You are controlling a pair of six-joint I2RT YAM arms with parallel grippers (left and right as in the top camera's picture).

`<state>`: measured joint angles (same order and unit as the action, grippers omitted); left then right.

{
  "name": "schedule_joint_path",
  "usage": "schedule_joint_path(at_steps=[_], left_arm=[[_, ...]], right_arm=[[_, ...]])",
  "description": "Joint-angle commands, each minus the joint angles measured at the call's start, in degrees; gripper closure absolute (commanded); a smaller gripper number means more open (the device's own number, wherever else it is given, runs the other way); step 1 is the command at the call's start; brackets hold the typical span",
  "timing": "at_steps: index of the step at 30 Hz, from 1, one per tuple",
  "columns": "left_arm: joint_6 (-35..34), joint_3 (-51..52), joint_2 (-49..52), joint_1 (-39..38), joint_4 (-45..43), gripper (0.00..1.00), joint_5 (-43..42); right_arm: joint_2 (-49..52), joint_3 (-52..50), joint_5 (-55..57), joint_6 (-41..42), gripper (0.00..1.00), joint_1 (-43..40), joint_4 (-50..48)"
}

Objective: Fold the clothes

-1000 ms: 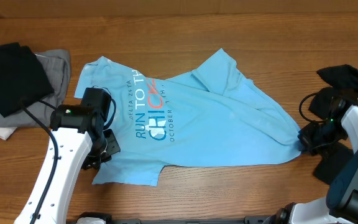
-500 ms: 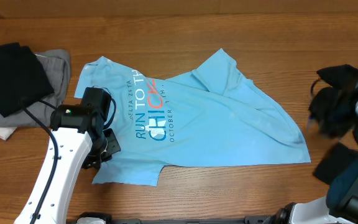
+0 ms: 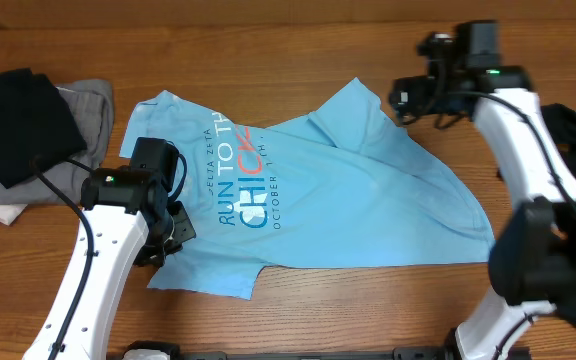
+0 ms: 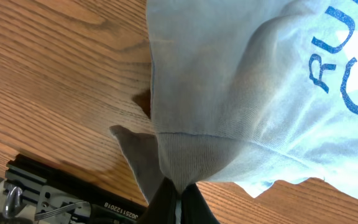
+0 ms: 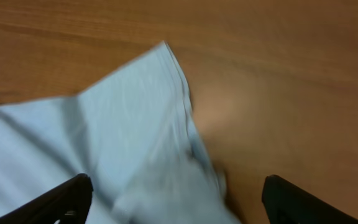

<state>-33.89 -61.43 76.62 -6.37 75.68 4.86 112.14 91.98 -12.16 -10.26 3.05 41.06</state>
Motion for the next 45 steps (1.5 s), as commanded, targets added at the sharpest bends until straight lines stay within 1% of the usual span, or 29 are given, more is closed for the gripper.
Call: schedule_joint_path(at_steps=[1,5,8,10,13,16,17,18,19,20,22,23,24,26,29,34,36,41,45], left_arm=[[0.87,0.22,0.15,0.02,-0.13,0.96,-0.46],[0.48,0.22,0.13,0.02,-0.09,0.96,-0.48],[0.46,0.22,0.13,0.02,-0.09,0.96,-0.7],[0.46,0.22,0.13,0.02,-0.13,0.96,-0.72],[0.46,0.22,0.13,0.02,-0.15,0.96,-0.9],[0.48,0.22,0.13,0.02,-0.33,0.96,-0.9],[0.46,0.22,0.13,0.02,-0.39,0.96,-0.9],[0.46,0.2,0.13,0.02,-0.52,0.96,-0.92],[0.48,0.2,0.13,0.02,-0.57,0.96,-0.92],[0.48,0.22,0.13,0.02,-0.59,0.96,-0.92],[0.48,0.2,0.13,0.02,-0.59,0.96,-0.92],[0.48,0.22,0.13,0.02,-0.59,0.96,-0.92],[0.48,0.22,0.13,0.02,-0.66,0.96,-0.92],[0.48,0.22,0.13,0.02,-0.76,0.96,-0.92],[0.46,0.22,0.13,0.02,-1.03,0.96,-0.92],[0.46,0.2,0.13,0.02,-3.19,0.96,-1.46],[0.46,0.22,0.13,0.02,-4.79,0.96,-2.12],[0.46,0.22,0.13,0.02,-8.92,0.95,-2.12],[0.46,0.2,0.15,0.02,-12.07,0.93,-2.12]], right_arm=[[4.33,0.39,2.23,-2.64,0.07,2.19,-6.23],[10.29,0.39,2.23,-2.62,0.08,3.76,-14.23],[13.44,0.39,2.01,-2.62,0.09,4.44,-17.0],[14.99,0.39,2.03,-2.64,0.12,4.87,-17.68],[16.96,0.33,2.05,-2.62,0.19,5.33,-17.75],[18.08,0.33,2.08,-2.6,0.32,5.35,-17.86],[18.53,0.33,2.27,-2.6,0.39,5.35,-17.99],[18.73,0.33,2.51,-2.6,0.57,5.35,-18.03],[18.78,0.35,3.13,-2.49,0.67,5.35,-18.08],[18.78,0.35,4.79,-1.4,0.83,5.35,-18.36],[18.75,0.35,10.29,2.51,0.93,5.35,-19.96],[18.69,0.42,13.81,5.11,0.96,5.2,-21.03],[18.69,0.63,17.51,8.2,0.96,4.92,-22.21],[18.69,1.27,20.81,11.74,0.96,4.13,-23.89],[18.69,3.41,21.62,15.43,0.96,2.14,-26.43],[18.69,9.92,21.77,23.98,0.96,-2.03,-26.25],[18.71,11.61,21.75,25.62,0.96,-3.45,-26.21],[18.71,12.72,21.2,25.53,0.96,-5.49,-24.61],[18.86,12.7,24.2,26.64,0.96,-6.43,-22.14]])
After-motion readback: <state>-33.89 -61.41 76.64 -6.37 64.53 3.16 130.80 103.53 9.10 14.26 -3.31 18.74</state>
